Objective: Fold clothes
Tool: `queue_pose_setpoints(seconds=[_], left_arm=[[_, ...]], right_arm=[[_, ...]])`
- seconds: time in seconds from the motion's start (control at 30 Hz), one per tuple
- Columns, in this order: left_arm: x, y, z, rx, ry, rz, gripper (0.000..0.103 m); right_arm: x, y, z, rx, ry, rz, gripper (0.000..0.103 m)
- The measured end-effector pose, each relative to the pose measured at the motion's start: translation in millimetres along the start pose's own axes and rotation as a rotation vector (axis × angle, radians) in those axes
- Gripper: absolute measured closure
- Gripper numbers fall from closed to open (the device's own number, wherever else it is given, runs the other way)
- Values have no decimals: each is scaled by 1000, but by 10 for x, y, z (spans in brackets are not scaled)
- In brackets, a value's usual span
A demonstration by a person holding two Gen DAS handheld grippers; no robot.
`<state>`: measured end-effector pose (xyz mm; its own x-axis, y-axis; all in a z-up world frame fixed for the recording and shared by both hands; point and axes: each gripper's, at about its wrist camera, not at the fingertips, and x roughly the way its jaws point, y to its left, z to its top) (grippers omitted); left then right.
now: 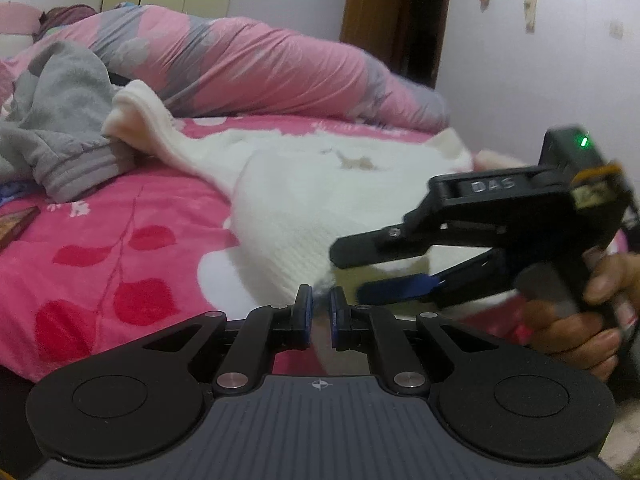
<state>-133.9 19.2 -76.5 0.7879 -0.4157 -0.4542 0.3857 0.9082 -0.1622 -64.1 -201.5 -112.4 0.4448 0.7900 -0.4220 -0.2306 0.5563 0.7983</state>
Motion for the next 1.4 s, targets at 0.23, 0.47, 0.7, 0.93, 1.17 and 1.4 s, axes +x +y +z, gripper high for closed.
queue_pose_setpoints(seconds=[0.23, 0.47, 0.7, 0.93, 1.17, 1.4], left_arm=[[-208, 358, -2, -162, -38, -65, 94], [-75, 1022, 287, -451, -53, -77, 66], [1095, 1512, 934, -561, 51, -13, 45], [2149, 1721, 1207, -556, 216, 87, 54], [2374, 1828, 1345, -568, 227, 86, 97], [2120, 2408, 1523, -575, 147, 61, 103]], right_arm=[[18, 82, -2, -6, -99, 11, 98], [-354, 41, 55, 24, -194, 77, 99], [-367, 83, 80, 4, -193, 85, 99], [-508, 153, 182, -60, -208, 116, 99], [-591, 137, 194, -83, -158, 131, 99], [-397, 201, 119, -157, 9, 136, 100]])
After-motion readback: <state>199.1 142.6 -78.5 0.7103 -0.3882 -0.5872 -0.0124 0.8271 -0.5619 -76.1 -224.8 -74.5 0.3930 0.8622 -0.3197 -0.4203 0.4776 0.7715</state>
